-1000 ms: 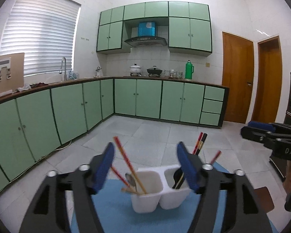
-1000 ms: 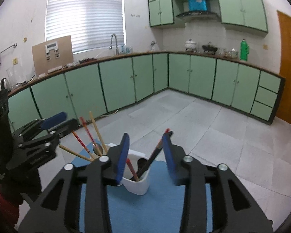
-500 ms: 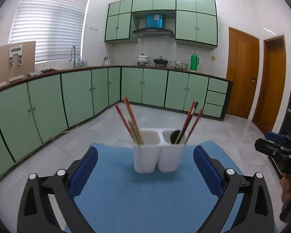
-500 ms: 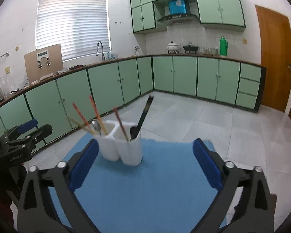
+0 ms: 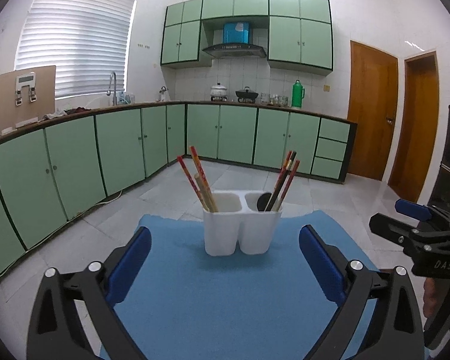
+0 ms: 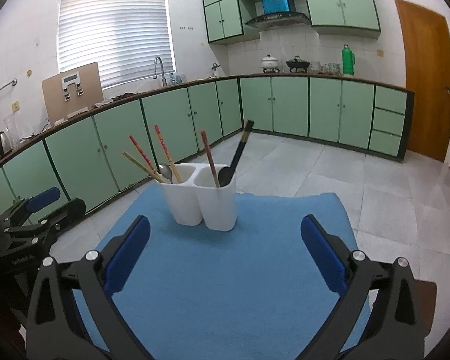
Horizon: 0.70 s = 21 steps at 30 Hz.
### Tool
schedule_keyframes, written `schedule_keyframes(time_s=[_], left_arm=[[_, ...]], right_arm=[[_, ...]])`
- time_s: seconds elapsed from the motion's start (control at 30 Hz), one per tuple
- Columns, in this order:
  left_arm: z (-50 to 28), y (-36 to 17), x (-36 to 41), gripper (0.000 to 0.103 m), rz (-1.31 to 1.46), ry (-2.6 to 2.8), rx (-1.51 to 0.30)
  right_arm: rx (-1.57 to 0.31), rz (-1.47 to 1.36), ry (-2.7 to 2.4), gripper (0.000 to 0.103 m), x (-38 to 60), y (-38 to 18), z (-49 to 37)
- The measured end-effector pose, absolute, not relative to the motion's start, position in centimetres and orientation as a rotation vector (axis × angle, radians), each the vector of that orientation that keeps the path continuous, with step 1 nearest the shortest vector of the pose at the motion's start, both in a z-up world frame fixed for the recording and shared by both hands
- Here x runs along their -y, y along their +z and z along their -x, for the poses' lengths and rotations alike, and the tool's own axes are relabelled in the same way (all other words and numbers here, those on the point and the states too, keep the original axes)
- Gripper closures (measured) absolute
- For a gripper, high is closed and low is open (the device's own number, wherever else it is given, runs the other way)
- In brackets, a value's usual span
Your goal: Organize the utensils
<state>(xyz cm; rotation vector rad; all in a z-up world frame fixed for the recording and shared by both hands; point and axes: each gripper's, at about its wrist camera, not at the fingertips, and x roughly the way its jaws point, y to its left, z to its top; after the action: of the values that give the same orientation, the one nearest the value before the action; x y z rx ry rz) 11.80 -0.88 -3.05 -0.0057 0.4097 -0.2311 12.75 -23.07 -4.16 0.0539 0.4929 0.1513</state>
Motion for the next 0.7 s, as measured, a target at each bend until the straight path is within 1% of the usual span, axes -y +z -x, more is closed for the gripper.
schedule_keyframes(time_s=[0.27, 0.43, 0.7], left_arm=[[-12.7, -1.4, 0.9, 0.006, 0.002, -0.216, -0.364], [-13.1, -1.4, 1.0, 0.006, -0.002, -0.215, -0.353], [-14.1, -1.6, 1.1, 0.006, -0.006, -0.209, -0.345]], right_arm=[[-0.445, -0.020, 0.167, 0.005, 21.9, -2.0, -13.4], [-0.414, -0.005, 0.176, 0.005, 21.2, -0.9, -14.2], [-0.421, 0.004, 0.174, 0.005, 21.1, -1.1, -15.8]])
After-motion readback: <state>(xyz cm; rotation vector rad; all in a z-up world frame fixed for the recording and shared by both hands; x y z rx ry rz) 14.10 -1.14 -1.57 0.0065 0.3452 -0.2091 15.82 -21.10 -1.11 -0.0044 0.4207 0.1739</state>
